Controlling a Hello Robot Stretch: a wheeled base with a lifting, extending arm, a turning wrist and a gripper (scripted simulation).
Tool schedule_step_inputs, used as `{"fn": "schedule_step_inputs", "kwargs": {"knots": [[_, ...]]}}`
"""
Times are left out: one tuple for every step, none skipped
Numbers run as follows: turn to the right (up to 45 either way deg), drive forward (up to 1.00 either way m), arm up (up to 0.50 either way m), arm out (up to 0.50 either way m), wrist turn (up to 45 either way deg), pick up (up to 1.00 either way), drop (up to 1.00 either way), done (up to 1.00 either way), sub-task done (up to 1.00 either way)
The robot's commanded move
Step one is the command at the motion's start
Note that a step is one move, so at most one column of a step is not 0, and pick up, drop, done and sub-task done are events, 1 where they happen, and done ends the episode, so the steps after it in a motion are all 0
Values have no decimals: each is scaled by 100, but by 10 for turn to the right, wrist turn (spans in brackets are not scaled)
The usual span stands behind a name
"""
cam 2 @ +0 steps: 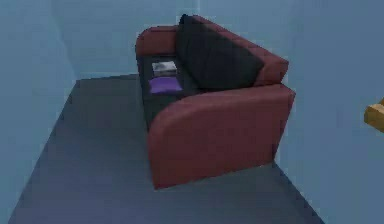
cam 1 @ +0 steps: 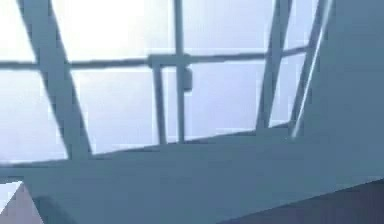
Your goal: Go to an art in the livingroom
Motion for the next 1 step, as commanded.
{"fn": "schedule_step_inputs", "kwargs": {"knots": [[-450, 0, 0, 0, 0, 0, 0, 0, 0]]}}
